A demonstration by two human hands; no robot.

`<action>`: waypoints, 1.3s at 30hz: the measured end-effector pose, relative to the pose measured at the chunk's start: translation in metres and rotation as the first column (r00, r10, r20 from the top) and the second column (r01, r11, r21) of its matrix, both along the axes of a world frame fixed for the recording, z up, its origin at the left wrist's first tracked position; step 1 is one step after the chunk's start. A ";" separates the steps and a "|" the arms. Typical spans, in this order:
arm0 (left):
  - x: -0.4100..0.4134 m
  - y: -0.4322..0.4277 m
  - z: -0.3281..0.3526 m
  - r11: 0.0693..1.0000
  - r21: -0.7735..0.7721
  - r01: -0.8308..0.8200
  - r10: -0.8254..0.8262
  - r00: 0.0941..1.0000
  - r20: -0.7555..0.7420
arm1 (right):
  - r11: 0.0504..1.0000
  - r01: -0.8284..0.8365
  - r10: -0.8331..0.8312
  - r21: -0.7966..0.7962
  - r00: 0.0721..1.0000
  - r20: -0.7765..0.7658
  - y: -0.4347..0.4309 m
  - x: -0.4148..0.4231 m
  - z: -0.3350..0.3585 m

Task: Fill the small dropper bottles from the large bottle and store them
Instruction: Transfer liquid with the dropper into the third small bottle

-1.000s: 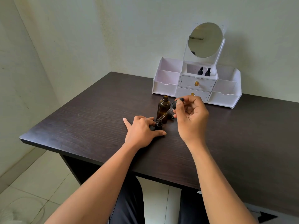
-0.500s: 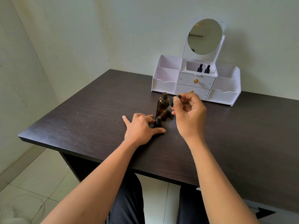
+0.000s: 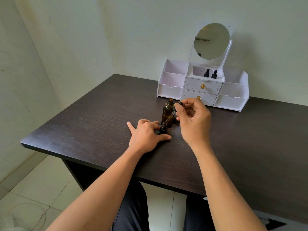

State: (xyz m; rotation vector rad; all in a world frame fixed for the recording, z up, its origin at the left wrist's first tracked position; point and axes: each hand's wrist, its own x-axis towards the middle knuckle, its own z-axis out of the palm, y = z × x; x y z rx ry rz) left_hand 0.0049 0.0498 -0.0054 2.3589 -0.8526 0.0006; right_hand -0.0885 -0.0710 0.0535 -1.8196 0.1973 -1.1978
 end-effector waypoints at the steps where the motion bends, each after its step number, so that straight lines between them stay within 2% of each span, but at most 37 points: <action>1: 0.000 0.000 0.000 1.000 0.004 0.000 0.000 1.000 0.000 | 1.000 -0.005 0.005 0.004 1.000 -0.001 0.000 0.000 0.000; 39: 0.001 -0.001 -0.001 1.000 0.025 -0.006 0.006 1.000 0.005 | 0.999 -0.032 0.032 0.000 0.999 -0.032 0.001 0.000 0.003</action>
